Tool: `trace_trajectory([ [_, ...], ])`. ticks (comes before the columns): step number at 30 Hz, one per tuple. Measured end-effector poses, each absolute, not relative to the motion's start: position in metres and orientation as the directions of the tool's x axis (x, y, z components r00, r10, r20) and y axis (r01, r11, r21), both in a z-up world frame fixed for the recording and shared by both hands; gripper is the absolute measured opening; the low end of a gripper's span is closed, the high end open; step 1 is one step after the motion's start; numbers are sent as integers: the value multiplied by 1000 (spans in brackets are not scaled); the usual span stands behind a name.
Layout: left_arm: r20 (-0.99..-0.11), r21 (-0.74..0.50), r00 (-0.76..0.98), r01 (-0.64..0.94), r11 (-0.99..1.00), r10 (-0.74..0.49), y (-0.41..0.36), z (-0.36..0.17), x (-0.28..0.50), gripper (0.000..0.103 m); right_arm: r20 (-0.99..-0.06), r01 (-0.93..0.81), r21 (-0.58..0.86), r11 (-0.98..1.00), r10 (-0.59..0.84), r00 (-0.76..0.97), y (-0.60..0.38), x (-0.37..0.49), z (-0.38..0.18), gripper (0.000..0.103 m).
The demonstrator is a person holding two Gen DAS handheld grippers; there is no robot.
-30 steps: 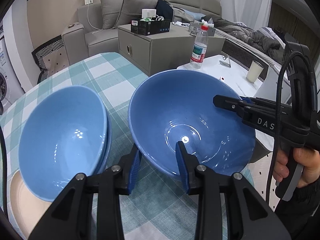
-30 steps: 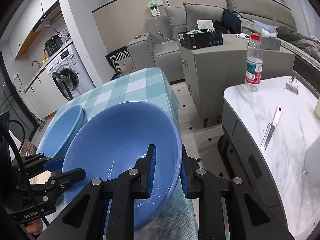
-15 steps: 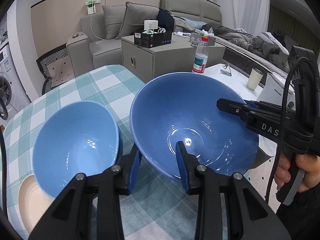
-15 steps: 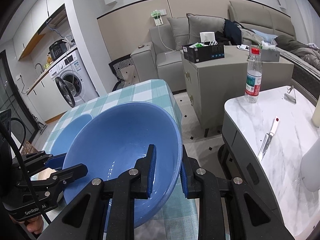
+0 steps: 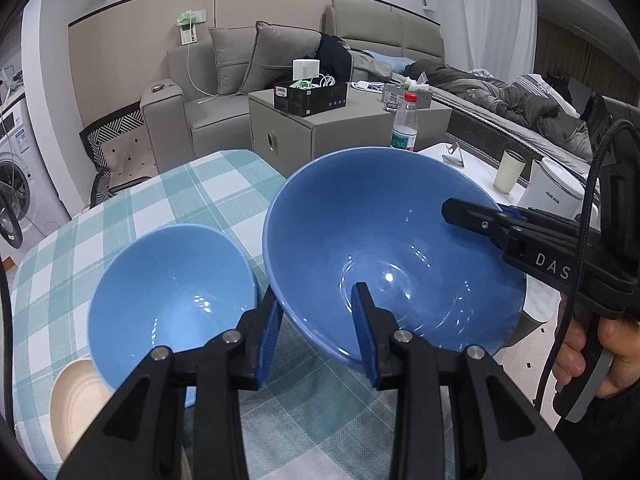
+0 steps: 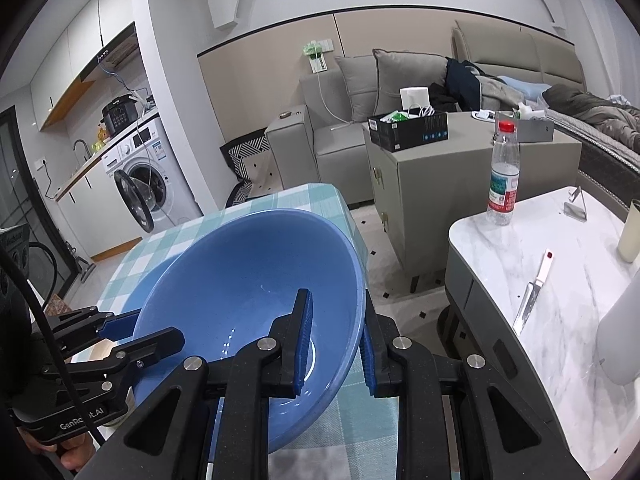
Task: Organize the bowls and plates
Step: 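Lift the blue bowl with both tools and carry it over the bowl stack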
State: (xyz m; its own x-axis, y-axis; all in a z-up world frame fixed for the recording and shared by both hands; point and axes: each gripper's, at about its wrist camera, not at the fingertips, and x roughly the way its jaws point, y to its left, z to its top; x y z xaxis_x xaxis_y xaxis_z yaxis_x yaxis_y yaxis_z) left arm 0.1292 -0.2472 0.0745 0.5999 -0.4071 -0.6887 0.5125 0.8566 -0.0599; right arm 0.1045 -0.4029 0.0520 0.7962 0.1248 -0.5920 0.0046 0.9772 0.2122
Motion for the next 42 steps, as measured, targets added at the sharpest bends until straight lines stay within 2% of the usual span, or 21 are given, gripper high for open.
trace_trajectory([
  [13, -644, -54, 653, 481, 875, -398, -234, 90, 129, 34, -571, -3, 214, 977, 128, 811, -387, 103, 64, 22],
  [29, -591, -104, 688, 453, 885, -421, -202, 106, 131, 34, -554, -30, 188, 982, 131, 822, -359, 114, 86, 22],
  [42, -558, -107, 736, 394, 913, -383, -169, 117, 136, 34, -548, -82, 151, 985, 152, 823, -319, 127, 98, 22],
])
